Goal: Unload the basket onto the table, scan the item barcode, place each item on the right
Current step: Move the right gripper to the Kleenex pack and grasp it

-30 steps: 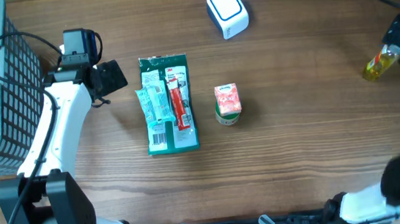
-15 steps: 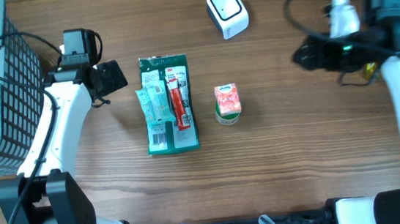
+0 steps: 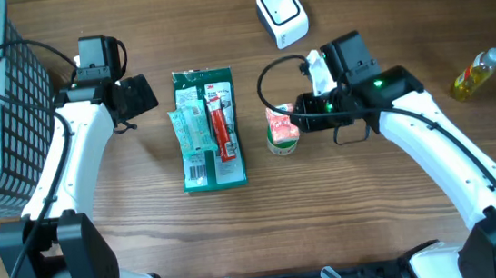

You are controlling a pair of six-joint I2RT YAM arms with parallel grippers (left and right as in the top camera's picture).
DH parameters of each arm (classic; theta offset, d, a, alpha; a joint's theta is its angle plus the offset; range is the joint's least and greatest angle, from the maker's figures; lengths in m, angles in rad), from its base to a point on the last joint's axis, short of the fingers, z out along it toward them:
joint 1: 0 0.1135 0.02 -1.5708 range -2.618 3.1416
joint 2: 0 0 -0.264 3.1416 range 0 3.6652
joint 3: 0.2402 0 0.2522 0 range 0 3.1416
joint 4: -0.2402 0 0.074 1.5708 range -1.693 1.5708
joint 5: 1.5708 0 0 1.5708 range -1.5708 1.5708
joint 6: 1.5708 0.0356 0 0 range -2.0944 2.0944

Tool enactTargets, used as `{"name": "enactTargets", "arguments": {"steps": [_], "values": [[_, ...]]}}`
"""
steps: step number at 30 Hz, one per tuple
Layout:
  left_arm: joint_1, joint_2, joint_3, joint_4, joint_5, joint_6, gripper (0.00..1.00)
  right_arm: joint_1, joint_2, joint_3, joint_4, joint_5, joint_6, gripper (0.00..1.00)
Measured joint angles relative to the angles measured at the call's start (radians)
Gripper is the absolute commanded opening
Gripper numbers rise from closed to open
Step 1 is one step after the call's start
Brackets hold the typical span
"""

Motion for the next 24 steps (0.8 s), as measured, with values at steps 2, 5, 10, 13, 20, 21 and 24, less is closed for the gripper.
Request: {"name": "enactTargets", "arguments": {"steps": [2, 5, 10, 13, 20, 21, 24], "values": [[0.000, 0.000, 0.000, 0.000, 0.000, 0.000, 1.00, 0.000, 0.001, -0.018, 0.021, 0.004, 0.009, 0.22], [0.000, 0.000, 0.000, 0.000, 0.000, 0.000, 1.00, 0.000, 0.002, -0.054, 0.060, 0.008, 0.012, 0.23], [0.000, 0.000, 0.000, 0.000, 0.000, 0.000, 1.00, 0.000, 0.024, -0.099, 0.143, 0.003, 0.013, 0.23], [0.000, 0.000, 0.000, 0.000, 0.000, 0.000, 1.00, 0.000, 0.028, -0.115, 0.171, -0.002, 0.013, 0.23], [0.000, 0.000, 0.000, 0.000, 0.000, 0.000, 1.00, -0.001, 0.028, -0.115, 0.189, -0.027, 0.013, 0.23], [0.000, 0.000, 0.000, 0.000, 0.000, 0.000, 1.00, -0.002, 0.028, -0.115, 0.192, -0.034, 0.016, 0.24], [0.000, 0.000, 0.000, 0.000, 0.000, 0.000, 1.00, -0.011, 0.028, -0.115, 0.196, -0.055, 0.021, 0.23]]}}
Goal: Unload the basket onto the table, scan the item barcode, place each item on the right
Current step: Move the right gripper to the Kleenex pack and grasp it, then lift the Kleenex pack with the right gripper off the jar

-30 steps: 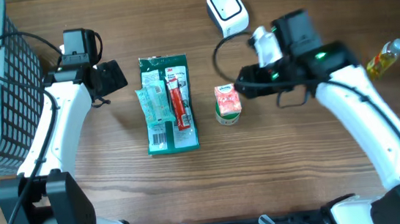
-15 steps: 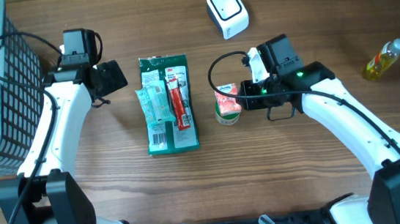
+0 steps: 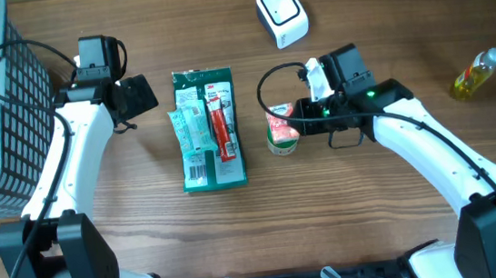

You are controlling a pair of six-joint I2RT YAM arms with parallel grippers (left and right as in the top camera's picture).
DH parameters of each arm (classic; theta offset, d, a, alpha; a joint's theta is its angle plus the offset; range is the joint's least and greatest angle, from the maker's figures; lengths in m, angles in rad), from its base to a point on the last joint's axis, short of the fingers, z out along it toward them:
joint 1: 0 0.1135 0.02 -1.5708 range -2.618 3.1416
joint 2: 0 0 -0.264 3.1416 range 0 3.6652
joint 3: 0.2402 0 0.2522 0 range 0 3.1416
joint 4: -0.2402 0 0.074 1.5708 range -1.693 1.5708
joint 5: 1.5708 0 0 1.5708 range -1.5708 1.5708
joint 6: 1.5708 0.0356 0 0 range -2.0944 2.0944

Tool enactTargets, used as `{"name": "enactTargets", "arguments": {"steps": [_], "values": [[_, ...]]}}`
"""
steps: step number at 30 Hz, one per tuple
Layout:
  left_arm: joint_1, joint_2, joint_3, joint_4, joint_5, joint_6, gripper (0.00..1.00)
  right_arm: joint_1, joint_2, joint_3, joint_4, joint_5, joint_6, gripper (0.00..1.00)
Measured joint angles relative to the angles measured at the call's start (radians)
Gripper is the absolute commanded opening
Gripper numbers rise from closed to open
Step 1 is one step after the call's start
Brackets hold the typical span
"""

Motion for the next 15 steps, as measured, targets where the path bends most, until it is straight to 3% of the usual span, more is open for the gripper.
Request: {"name": "enactTargets", "arguments": {"steps": [11, 15], "values": [[0.000, 0.000, 0.000, 0.000, 0.000, 0.000, 1.00, -0.006, 0.000, -0.011, 0.006, -0.017, 0.008, 0.23], [0.000, 0.000, 0.000, 0.000, 0.000, 0.000, 1.00, -0.006, 0.000, -0.033, 0.013, -0.018, 0.014, 0.15]]}}
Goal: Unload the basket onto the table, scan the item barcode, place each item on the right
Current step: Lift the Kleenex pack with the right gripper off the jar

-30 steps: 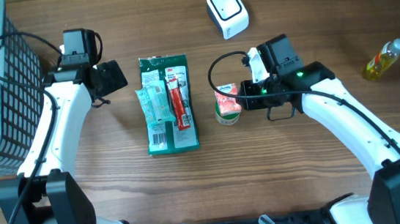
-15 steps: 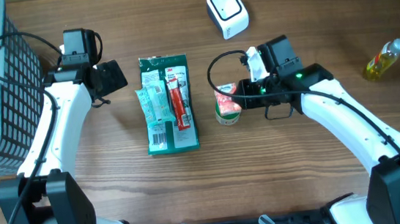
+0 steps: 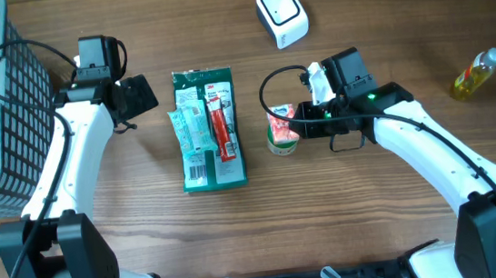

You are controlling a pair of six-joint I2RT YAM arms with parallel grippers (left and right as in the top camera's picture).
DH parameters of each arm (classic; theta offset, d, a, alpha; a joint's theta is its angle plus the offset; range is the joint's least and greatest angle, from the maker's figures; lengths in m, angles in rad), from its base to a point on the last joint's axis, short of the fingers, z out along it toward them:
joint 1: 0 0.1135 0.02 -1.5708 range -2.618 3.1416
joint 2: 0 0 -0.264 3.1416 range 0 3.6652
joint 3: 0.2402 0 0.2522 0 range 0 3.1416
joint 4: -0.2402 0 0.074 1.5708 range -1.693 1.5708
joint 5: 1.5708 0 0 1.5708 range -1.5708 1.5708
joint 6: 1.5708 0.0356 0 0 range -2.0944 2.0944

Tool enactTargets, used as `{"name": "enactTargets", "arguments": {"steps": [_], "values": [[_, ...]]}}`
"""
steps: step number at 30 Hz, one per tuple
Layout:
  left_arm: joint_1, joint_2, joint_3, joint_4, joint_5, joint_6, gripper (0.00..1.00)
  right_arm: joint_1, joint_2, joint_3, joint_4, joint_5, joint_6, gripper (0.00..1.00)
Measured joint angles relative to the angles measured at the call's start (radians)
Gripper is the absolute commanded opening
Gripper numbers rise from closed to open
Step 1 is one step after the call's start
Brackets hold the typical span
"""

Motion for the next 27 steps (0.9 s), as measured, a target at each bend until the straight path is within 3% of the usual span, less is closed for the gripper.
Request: {"name": "enactTargets", "arguments": {"steps": [2, 8, 14, 22, 27], "values": [[0.000, 0.000, 0.000, 0.000, 0.000, 0.000, 1.00, 0.000, 0.000, 0.000, 0.004, 0.000, 0.000, 0.06], [0.000, 0.000, 0.000, 0.000, 0.000, 0.000, 1.00, -0.011, 0.000, 0.000, 0.016, -0.060, 0.003, 0.04], [0.000, 0.000, 0.000, 0.000, 0.000, 0.000, 1.00, -0.130, -0.039, 0.000, 0.093, -0.418, -0.004, 0.04], [0.000, 0.000, 0.000, 0.000, 0.000, 0.000, 1.00, -0.258, -0.055, 0.000, 0.126, -1.052, -0.114, 0.04], [0.000, 0.000, 0.000, 0.000, 0.000, 0.000, 1.00, -0.264, -0.057, 0.000, 0.126, -1.136, -0.105, 0.04]]}}
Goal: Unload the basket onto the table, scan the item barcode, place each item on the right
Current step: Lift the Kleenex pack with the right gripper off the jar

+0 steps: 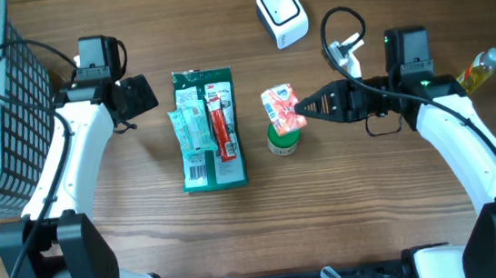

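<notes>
A small red and white packet [281,109] hangs just above a green-lidded round tub [282,141]. My right gripper [300,114] reaches in from the right and is shut on the packet's right edge. The white barcode scanner [282,13] stands at the back, beyond the packet. My left gripper [139,95] hovers at the left, beside a green pack, with nothing in it. Its jaws do not show clearly from above.
A green pack with sachets and a barcode label [209,129] lies left of the tub. A dark wire basket fills the far left. A small bottle of yellow liquid [477,74] lies at the right edge, behind my right arm.
My right arm has drawn back to the right, and the wrist now sits near the bottle. The packet has come up off the tub, uncovering the green lid. The left arm is unmoved.
My right gripper was at the red packet on the tub, wrist close above it. At the two later moments it had edged slightly left, still at the packet. Now the arm is stretched from farther right and holds the packet lifted off the tub. The left arm stayed still throughout.
</notes>
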You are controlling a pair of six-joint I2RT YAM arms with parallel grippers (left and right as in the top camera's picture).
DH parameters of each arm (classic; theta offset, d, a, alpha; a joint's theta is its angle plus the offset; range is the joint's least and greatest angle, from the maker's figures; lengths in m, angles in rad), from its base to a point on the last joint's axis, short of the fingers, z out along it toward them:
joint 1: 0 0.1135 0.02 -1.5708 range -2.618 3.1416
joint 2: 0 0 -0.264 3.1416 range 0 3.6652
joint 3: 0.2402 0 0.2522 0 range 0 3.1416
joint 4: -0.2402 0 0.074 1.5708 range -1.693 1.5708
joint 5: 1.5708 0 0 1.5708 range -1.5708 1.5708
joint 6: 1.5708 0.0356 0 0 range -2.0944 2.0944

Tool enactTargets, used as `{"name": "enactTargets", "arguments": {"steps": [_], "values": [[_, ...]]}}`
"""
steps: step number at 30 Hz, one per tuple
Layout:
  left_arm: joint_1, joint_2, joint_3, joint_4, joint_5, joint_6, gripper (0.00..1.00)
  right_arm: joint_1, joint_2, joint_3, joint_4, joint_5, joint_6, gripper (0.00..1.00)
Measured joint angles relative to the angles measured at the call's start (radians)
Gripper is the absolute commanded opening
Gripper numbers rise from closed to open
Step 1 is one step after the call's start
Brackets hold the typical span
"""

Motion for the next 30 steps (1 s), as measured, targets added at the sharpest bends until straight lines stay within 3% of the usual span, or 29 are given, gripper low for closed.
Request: {"name": "enactTargets", "arguments": {"steps": [16, 30], "values": [[0.000, 0.000, 0.000, 0.000, 0.000, 0.000, 1.00, 0.000, -0.285, 0.000, 0.124, -0.005, 0.167, 0.04], [0.000, 0.000, 0.000, 0.000, 0.000, 0.000, 1.00, 0.000, -0.311, 0.000, 0.144, -0.005, 0.237, 0.04]]}}
